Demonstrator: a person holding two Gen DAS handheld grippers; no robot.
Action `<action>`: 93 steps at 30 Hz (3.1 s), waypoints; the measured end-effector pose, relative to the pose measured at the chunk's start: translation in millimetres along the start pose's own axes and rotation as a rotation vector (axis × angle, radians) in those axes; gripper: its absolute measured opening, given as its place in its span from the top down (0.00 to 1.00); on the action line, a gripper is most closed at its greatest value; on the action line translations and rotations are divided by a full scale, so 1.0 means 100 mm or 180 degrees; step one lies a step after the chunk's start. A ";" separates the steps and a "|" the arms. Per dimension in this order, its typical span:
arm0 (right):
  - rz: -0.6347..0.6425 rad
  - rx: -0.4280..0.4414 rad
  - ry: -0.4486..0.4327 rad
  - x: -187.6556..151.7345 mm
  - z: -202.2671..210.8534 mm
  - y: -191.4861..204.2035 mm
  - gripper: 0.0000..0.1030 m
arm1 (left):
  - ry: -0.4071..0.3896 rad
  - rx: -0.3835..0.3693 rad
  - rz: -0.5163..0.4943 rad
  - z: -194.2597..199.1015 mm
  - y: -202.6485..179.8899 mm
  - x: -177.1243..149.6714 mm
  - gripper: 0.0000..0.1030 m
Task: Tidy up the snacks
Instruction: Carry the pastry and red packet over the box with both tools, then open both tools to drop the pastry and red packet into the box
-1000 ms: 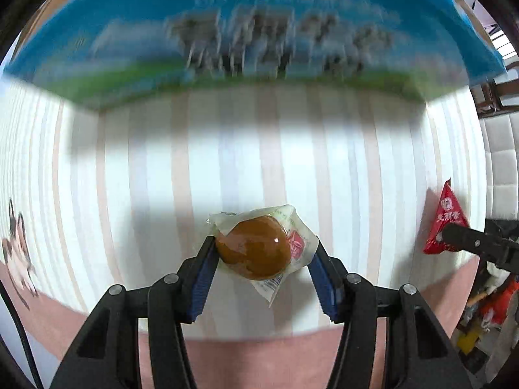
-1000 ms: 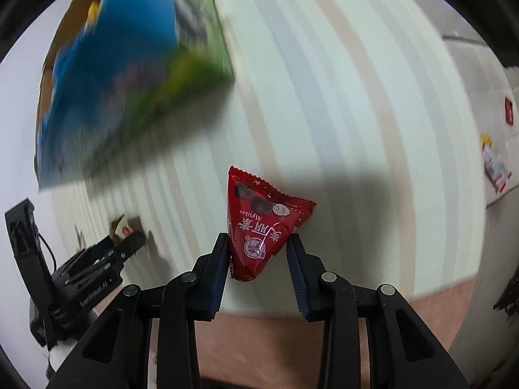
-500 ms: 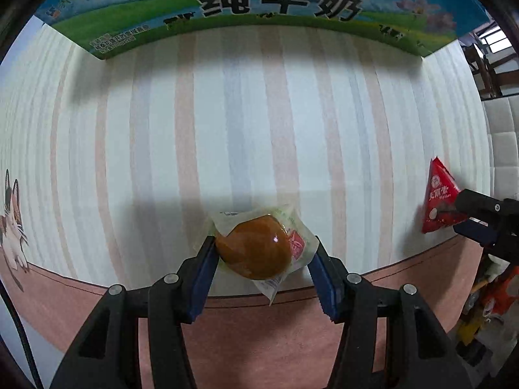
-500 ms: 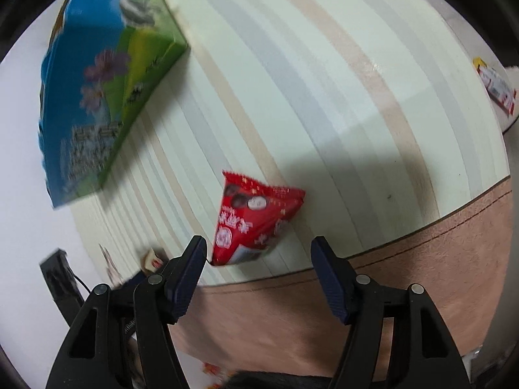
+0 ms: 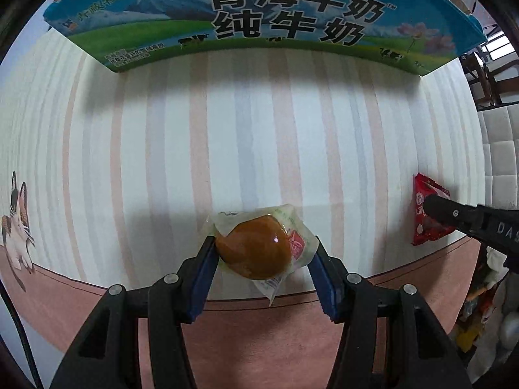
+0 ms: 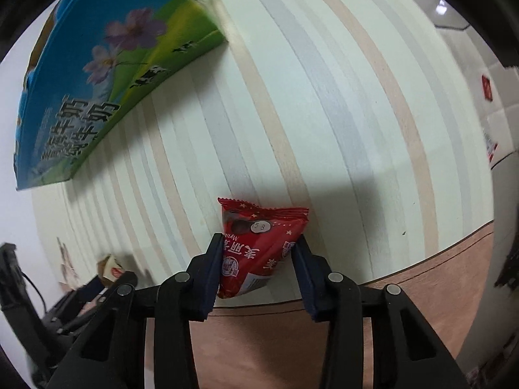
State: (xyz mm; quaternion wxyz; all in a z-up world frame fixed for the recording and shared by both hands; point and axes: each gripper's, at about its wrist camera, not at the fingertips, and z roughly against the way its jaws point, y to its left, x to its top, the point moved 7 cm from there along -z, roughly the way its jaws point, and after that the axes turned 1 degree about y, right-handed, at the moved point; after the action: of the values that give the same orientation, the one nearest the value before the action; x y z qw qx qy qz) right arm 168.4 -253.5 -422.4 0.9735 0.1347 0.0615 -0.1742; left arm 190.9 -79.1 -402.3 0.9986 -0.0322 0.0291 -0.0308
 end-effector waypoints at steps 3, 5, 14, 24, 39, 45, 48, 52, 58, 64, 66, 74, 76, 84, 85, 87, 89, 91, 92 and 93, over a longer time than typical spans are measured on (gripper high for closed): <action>0.0083 -0.0043 -0.0020 -0.04 -0.01 0.09 0.59 | -0.0001 -0.0004 0.0021 0.08 0.02 0.01 0.49; 0.0115 -0.0059 -0.0019 -0.07 0.00 0.11 0.60 | -0.0006 -0.0007 0.0030 0.06 0.04 0.00 0.49; 0.0155 -0.0028 0.0076 -0.22 -0.04 0.25 0.59 | 0.0144 -0.0021 0.0011 -0.18 0.06 -0.03 0.49; 0.0167 -0.0068 0.0150 -0.25 -0.05 0.13 0.57 | 0.0161 0.0035 -0.0003 -0.26 0.07 -0.03 0.48; 0.0314 0.0169 0.0007 -0.31 0.14 0.61 0.61 | -0.0118 -0.0068 -0.0022 0.24 0.00 0.01 0.49; 0.0414 0.0505 -0.0258 -0.15 0.76 0.92 0.61 | -0.0450 -0.0244 -0.0073 0.94 -0.08 0.24 0.49; 0.0468 0.0673 -0.0403 0.04 1.10 1.10 0.61 | -0.0614 -0.0339 -0.0095 1.28 -0.12 0.47 0.49; 0.0574 0.0779 -0.0611 0.45 1.51 1.35 0.61 | -0.0803 -0.0354 -0.0162 1.62 -0.15 0.88 0.49; 0.0743 0.0623 -0.0969 1.24 1.86 1.72 0.61 | -0.0984 -0.0218 -0.0208 1.87 -0.11 1.68 0.49; 0.0733 0.0402 -0.1079 2.05 1.83 1.93 0.60 | -0.0967 -0.0118 -0.0171 1.81 0.02 2.41 0.49; 0.0714 0.0339 -0.1071 2.28 1.74 1.97 0.61 | -0.0908 -0.0098 -0.0142 1.71 0.05 2.65 0.49; 0.0682 0.0234 -0.0859 2.76 1.19 2.04 0.60 | -0.0559 -0.0203 -0.0055 1.19 0.15 3.13 0.49; 0.0655 0.0281 -0.0798 2.83 1.05 2.04 0.60 | -0.0478 -0.0213 -0.0042 1.07 0.16 3.18 0.49; 0.0579 0.0445 -0.0566 2.96 0.69 2.05 0.58 | -0.0260 -0.0228 -0.0041 0.83 0.15 3.28 0.48; 0.0576 0.0431 -0.0553 2.96 0.67 2.05 0.55 | -0.0227 -0.0257 -0.0011 0.81 0.15 3.28 0.47; 0.0587 0.0366 -0.0570 2.96 0.68 2.05 0.41 | -0.0200 -0.0301 0.0071 0.78 0.18 3.29 0.47; 0.0592 0.0358 -0.0580 2.96 0.69 2.04 0.34 | -0.0212 -0.0302 0.0109 0.79 0.19 3.29 0.30; 0.0601 0.0330 -0.0573 2.97 0.71 2.04 0.32 | -0.0262 -0.0253 0.0126 0.83 0.20 3.30 0.22; 0.0609 0.0306 -0.0583 2.96 0.73 2.03 0.29 | -0.0282 -0.0247 0.0129 0.85 0.20 3.29 0.20; 0.0616 0.0281 -0.0593 2.94 0.76 2.02 0.26 | -0.0288 -0.0262 0.0130 0.88 0.20 3.28 0.20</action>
State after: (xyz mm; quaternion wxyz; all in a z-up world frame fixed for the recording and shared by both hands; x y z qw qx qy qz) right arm 520.2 -187.3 -350.1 0.9804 0.1659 -0.0502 -0.0938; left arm 524.0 -74.3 -334.0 0.9971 -0.0740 -0.0141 -0.0077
